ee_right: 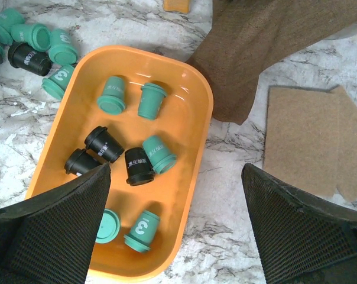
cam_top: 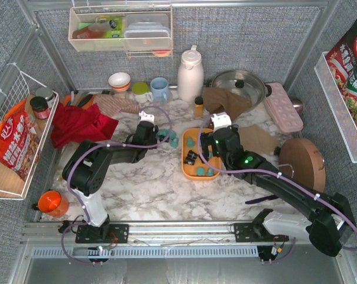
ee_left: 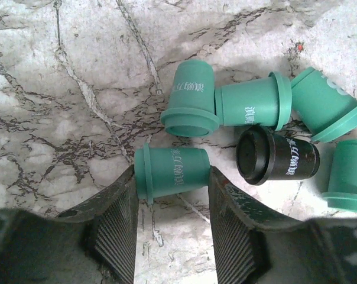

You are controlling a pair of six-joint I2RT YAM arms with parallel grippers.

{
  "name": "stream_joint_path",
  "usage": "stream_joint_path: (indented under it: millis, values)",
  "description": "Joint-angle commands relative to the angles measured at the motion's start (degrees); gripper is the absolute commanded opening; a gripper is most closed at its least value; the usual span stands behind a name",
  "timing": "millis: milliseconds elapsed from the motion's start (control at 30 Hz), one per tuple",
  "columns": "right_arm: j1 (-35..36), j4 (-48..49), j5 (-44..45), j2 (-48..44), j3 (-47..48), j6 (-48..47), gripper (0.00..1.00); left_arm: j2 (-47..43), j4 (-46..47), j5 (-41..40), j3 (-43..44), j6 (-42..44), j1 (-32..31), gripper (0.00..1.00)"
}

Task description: Mix the coffee capsules in the storage basket

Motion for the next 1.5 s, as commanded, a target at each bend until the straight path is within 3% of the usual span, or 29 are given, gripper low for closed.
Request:
stream_joint_path:
  millis: [0,200,333,700,933,1467]
  values:
    - [0.06,0.30,-0.95,0.11,-0.04,0.73,0.97,-0.99,2.64,0.31,-0.85,1.80,0.11,0.46]
    - [0.04,-0.45,-2.62,0.24,0.43,1.13,0.97,-4.45,5.67,2.85,-3.69,2.22,0.12,0.45]
    - [0.16,-1.97,-4.22,0.23,1.20,1.44,0.96,-9.33,13.27,8.98,-8.95,3.55,0.05,0.45]
    - [1.07,-5.23,-13.30,2.49,5.16,2.57,0.89,-16.52,44.57,30.30,-25.05,10.15,-2.43,0.47]
    - [2.98,-6.28,-17.05,4.61,7.66,4.08,0.82,-11.38,74.92,45.12,-34.60,16.24,-4.72,0.47]
    - [7.74,-1.60,-21.74,10.80,11.06,7.36,0.60,-11.02,74.11,50.30,-34.07,20.02,-8.09,0.47]
